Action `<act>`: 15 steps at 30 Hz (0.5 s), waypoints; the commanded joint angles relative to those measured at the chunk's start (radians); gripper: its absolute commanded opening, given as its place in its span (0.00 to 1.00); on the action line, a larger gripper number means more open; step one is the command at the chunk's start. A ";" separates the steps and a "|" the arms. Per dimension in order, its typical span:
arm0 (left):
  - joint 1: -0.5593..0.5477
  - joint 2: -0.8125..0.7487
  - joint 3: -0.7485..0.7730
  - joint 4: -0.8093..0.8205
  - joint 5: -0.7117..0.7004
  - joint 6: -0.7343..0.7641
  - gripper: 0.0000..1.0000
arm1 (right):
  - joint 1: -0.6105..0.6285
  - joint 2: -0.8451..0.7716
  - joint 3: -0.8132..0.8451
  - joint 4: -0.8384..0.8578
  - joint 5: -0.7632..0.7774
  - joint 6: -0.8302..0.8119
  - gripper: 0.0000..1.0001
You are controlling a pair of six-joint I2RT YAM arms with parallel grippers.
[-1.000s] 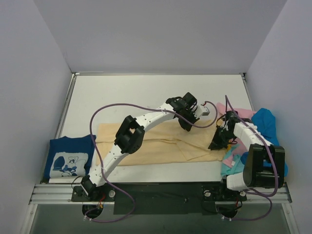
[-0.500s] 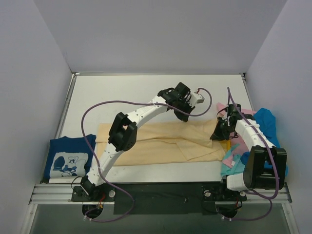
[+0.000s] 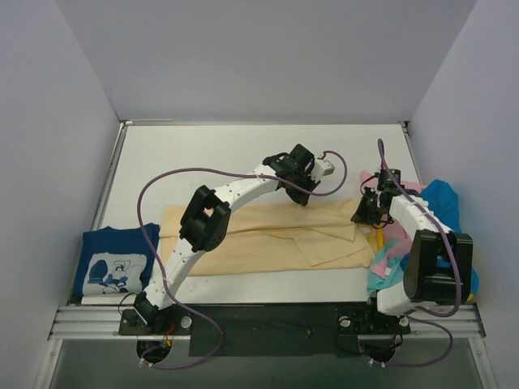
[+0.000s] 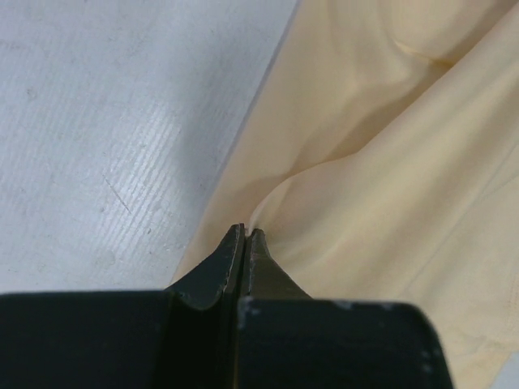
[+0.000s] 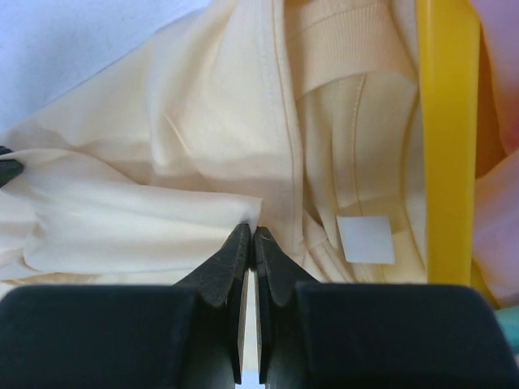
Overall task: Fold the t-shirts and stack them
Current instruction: Fold the other side of the tshirt into a rectangle
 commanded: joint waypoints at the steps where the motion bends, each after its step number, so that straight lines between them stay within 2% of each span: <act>1: 0.006 -0.049 -0.002 0.060 -0.047 -0.021 0.00 | -0.011 0.058 0.004 0.017 0.031 -0.011 0.00; 7: 0.005 -0.060 -0.005 0.052 -0.073 -0.021 0.00 | -0.011 0.079 0.007 0.003 0.030 -0.020 0.01; 11: 0.006 -0.060 -0.007 0.051 -0.100 -0.021 0.00 | -0.011 0.094 0.013 -0.001 0.024 -0.022 0.04; 14: 0.005 -0.058 -0.020 0.052 -0.094 -0.007 0.00 | -0.011 0.090 0.032 -0.027 0.024 -0.017 0.21; 15: 0.006 -0.060 -0.024 0.052 -0.076 -0.002 0.00 | -0.011 0.085 0.045 -0.038 0.024 -0.016 0.23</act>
